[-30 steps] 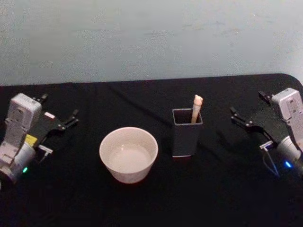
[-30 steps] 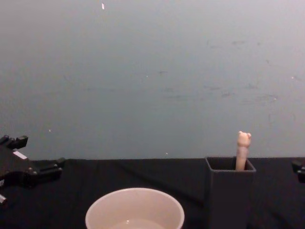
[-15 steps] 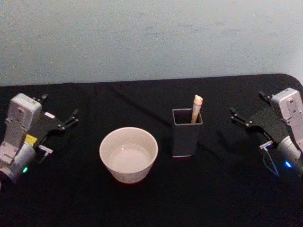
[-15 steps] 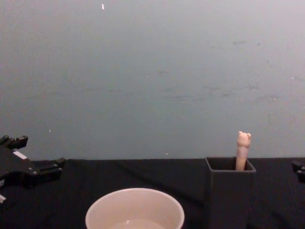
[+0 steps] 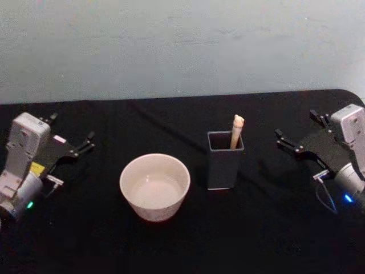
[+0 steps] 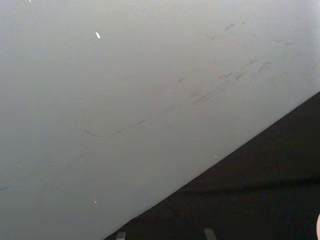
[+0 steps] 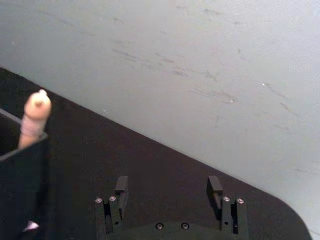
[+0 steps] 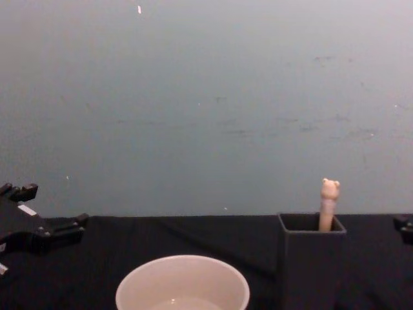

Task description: Pick up the stirring spoon with one hand, stir inside the cup, then place it back in its original position.

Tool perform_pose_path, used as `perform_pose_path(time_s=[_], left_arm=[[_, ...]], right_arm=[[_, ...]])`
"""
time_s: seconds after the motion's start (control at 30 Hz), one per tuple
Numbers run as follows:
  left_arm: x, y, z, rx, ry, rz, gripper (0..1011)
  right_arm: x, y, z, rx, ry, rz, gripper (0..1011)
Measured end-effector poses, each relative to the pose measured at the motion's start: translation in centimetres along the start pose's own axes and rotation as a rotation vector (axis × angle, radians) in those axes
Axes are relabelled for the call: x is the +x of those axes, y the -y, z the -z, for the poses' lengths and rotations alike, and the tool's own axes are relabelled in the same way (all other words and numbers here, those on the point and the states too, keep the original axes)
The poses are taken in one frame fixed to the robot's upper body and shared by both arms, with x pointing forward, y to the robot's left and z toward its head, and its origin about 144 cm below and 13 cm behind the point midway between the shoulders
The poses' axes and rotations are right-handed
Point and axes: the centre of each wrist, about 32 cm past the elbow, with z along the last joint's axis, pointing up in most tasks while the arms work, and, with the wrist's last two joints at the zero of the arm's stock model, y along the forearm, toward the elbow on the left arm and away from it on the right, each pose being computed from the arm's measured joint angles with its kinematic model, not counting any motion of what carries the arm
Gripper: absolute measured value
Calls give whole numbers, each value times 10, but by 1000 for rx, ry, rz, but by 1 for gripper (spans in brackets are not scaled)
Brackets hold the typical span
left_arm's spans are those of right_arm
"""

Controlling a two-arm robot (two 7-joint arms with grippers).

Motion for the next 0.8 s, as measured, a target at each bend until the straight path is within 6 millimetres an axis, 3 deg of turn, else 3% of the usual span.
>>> perform_pose_path(time_s=[0.5,0.8], left_arm=[[0,0,0,0,0,0,1001],[0,0,0,0,0,0,1001]], right_arm=[[10,24,-35,3,-263,-250,1002],[7,20,-45,8,-358,-367,1002]])
